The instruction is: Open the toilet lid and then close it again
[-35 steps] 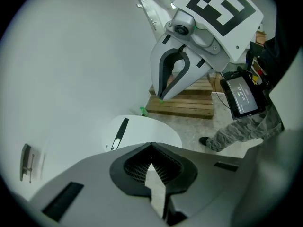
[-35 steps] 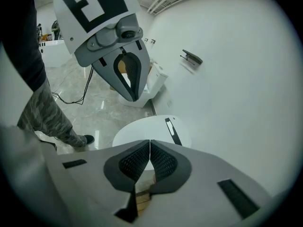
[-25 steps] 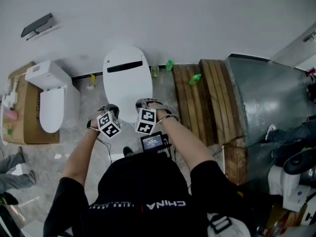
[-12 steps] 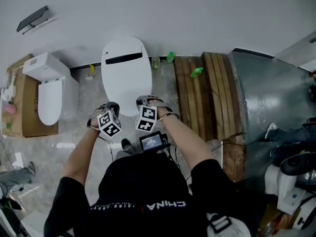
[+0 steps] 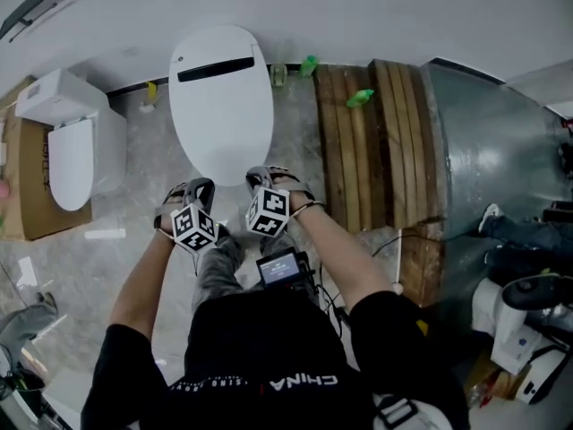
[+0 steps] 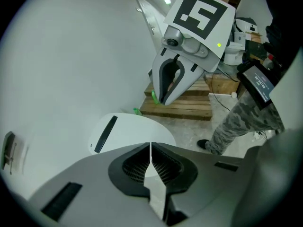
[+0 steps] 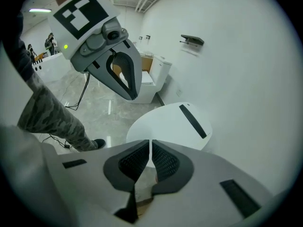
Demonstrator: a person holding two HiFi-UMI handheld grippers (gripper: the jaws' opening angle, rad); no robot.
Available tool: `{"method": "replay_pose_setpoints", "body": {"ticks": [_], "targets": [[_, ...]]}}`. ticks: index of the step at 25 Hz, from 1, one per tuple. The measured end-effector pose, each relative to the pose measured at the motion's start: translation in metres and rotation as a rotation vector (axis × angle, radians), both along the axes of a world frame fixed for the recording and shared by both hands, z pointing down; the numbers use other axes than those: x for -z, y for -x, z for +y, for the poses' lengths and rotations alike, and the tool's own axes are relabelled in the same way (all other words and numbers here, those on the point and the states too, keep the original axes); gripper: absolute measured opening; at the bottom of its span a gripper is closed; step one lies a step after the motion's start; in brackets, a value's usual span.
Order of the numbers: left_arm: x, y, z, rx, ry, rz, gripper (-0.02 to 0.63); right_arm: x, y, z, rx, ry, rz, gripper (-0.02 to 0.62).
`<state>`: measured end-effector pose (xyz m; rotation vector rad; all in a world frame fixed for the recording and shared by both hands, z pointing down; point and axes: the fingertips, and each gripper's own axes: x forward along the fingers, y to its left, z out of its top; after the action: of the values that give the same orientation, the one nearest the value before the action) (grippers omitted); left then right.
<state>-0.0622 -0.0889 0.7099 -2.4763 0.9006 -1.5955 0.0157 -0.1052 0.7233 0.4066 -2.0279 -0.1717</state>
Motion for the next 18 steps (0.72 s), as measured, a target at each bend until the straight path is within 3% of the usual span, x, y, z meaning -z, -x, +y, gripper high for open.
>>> {"method": "replay_pose_setpoints", "body": {"ticks": [6,13,18], "targets": [[-0.075,0.002,0.008,-0.042,-0.069,-0.019,0.021,-0.083,-0.002,0.017,-0.004,0.02,-0.009,0.033],[-0.173,0.0,0.018,-0.062,-0.1,-0.063,0.187,-0.182,0.0,0.029,0.073,-0.028,0.023,0.222],[-0.234,0.004,0.016,-0.105,-0.222,-0.179,0.269,-0.233,0.004,0.017,0.076,-0.137,0.033,0.276]]}}
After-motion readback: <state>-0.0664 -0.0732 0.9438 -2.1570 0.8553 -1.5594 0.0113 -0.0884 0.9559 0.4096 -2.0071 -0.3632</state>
